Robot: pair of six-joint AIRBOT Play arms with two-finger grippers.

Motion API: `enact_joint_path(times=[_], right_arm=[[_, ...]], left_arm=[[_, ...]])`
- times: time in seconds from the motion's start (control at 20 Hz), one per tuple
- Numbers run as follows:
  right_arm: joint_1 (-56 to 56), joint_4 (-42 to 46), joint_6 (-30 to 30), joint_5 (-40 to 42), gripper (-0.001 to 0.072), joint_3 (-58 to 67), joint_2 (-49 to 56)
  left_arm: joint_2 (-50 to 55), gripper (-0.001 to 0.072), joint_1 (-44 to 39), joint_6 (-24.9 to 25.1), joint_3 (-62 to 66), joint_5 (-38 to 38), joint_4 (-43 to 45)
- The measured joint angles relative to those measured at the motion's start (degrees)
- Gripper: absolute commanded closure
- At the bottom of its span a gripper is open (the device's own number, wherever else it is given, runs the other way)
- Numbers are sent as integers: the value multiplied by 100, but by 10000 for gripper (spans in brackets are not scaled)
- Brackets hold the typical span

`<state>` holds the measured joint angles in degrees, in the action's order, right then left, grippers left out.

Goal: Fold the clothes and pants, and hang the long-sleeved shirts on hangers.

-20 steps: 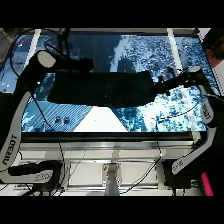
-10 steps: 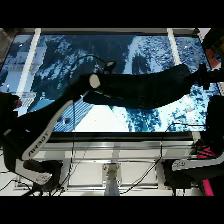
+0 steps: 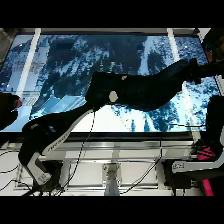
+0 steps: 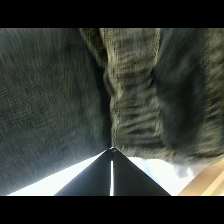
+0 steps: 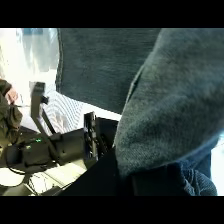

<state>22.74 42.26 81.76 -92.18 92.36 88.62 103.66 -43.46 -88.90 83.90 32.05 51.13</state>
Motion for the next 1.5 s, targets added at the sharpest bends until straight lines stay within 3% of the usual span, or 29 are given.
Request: enact_joint_path(times=[0.35, 0.6, 0.65, 0.75, 0.8, 0.9, 0.95, 1.05, 1.3, 1.5], right_arm=[[-1600, 225, 39, 533, 683, 0, 111], [-3799, 306, 260, 2129, 678, 0, 564], [-4218, 289, 295, 2479, 642, 0, 721], [-4953, 236, 350, 3303, 176, 0, 1043], [-5257, 249, 358, 3700, 145, 0, 1165], [-5578, 271, 404, 4321, 168, 61, 1316], [-5617, 308, 411, 4531, 246, 149, 1353], [-5471, 520, 431, 4483, 653, 468, 1416], [-4089, 1338, 459, 2824, 681, 1353, 1425], [-2702, 1292, 208, 1423, 680, 1220, 1316]], left_arm=[[-1982, 700, 1635, 195, 2, 411, 866], [-3353, 699, 3005, 229, 4, 861, 1276], [-3536, 698, 3217, 229, 4, 938, 1322], [-3847, 699, 3578, 229, 4, 1130, 1364], [-3932, 699, 3703, 229, 4, 1248, 1386], [-4048, 700, 3886, 232, 4, 1456, 1427], [-4083, 700, 3945, 245, 4, 1554, 1453], [-4131, 699, 4030, 348, 4, 1692, 1602], [-4356, 698, 4505, 505, 4, 1945, 2109], [-4813, 698, 5243, 688, 4, 2179, 2273]])
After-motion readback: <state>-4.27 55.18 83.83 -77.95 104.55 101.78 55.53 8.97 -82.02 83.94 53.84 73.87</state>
